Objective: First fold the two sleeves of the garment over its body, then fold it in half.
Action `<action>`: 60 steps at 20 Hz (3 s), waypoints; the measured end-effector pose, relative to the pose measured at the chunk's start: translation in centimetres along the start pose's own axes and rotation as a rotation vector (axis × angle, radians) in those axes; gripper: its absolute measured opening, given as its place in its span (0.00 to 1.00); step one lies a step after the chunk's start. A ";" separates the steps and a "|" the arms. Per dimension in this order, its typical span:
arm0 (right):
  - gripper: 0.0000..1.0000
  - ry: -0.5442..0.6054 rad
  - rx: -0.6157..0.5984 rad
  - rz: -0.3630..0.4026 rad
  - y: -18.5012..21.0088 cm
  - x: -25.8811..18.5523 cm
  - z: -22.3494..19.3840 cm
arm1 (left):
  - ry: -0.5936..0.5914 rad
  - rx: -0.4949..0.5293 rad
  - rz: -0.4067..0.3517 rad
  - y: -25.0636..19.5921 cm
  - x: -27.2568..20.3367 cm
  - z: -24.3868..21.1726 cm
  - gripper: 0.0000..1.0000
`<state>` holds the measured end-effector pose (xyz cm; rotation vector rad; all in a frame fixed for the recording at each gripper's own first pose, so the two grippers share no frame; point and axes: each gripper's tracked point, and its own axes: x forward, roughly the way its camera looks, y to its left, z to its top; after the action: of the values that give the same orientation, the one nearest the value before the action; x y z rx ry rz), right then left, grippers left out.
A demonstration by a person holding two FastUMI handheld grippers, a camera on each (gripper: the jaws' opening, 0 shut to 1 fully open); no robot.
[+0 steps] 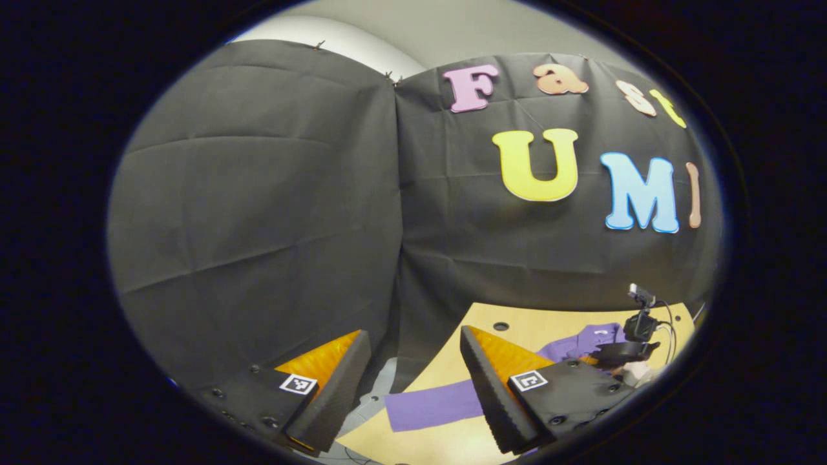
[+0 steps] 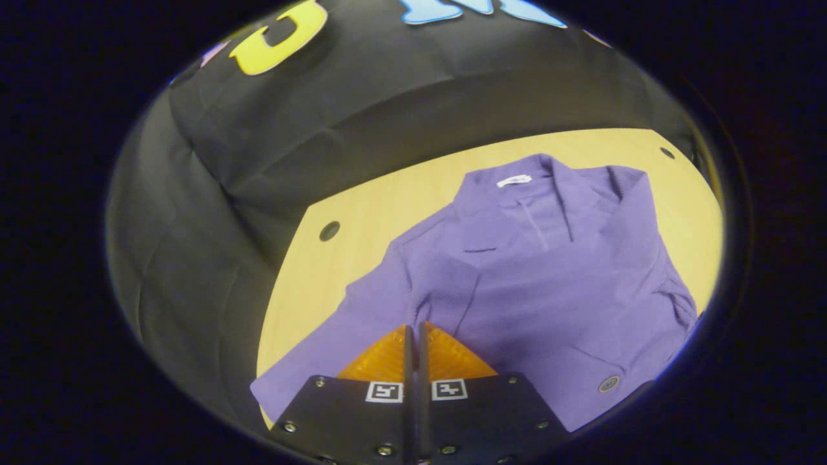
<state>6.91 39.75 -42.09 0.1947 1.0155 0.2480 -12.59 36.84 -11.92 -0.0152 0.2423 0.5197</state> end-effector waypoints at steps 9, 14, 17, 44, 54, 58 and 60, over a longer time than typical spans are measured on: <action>0.82 0.072 -0.095 0.111 2.9 -0.2 -2.9 | 0.052 -0.038 -0.014 -1.0 1.5 -3.2 0.93; 0.82 0.032 -0.118 0.116 2.8 -2.6 -1.4 | 0.088 -0.035 -0.033 -2.1 2.9 -5.7 0.93; 0.82 0.005 -0.126 0.117 2.4 -3.6 -0.6 | 0.109 -0.039 -0.049 -2.6 3.5 -7.5 0.93; 0.82 -0.274 -0.116 0.005 -7.2 -20.0 5.8 | 0.639 0.013 -0.019 -0.8 14.1 -36.3 0.95; 0.82 -0.288 -0.050 -0.044 -12.0 -22.6 4.6 | 0.563 0.017 -0.031 -4.1 13.8 -37.1 0.62; 0.82 -0.301 -0.027 -0.071 -14.3 -23.7 4.6 | 0.572 -0.031 -0.030 -3.8 13.8 -36.3 0.48; 0.82 -0.305 -0.006 -0.079 -15.3 -23.8 4.6 | 0.568 -0.047 -0.020 -3.9 13.9 -36.1 0.08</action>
<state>0.60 17.89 -24.56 0.1801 0.7179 0.1437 -7.14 37.57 -50.44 -0.2129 0.7837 0.4925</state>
